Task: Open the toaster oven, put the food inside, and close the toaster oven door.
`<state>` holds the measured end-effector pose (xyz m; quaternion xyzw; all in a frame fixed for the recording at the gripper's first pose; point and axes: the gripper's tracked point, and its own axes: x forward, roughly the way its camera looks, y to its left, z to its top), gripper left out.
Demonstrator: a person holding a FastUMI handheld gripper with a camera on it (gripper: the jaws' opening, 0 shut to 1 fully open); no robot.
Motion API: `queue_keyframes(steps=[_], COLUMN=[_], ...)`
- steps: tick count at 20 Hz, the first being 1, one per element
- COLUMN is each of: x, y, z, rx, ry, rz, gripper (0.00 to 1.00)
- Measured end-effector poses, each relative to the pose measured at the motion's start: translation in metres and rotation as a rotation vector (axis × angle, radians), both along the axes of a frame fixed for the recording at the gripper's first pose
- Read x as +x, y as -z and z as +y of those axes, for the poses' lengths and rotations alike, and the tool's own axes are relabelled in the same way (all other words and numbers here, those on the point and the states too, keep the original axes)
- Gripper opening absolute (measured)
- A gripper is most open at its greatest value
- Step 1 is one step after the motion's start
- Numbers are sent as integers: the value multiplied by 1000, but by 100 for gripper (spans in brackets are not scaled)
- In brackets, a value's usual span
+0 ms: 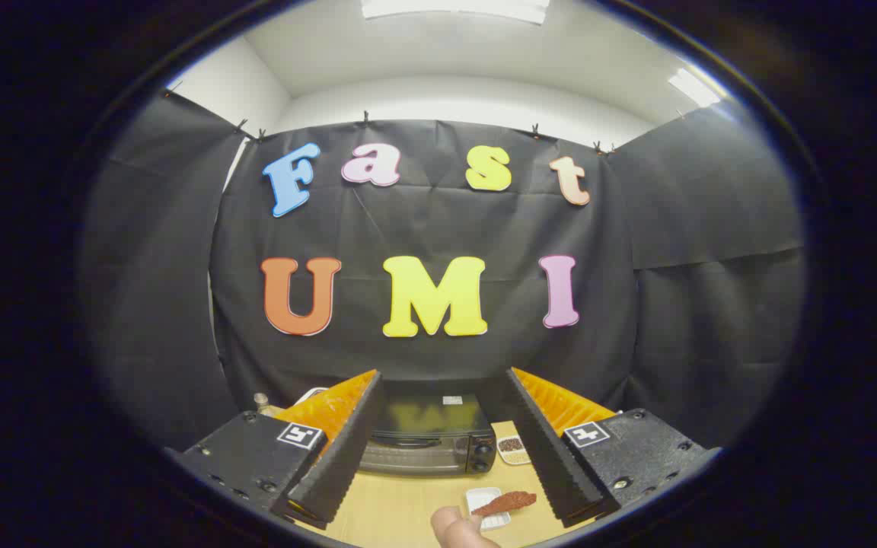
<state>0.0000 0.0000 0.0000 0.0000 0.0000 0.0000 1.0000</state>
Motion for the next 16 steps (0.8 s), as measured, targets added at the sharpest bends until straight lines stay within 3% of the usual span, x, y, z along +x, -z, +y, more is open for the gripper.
queue_keyframes(steps=[13,16], x=[8,14], y=[7,11], z=[-10,0], rx=[4,-4], ry=[28,1], rz=[26,40], gripper=[100,100])
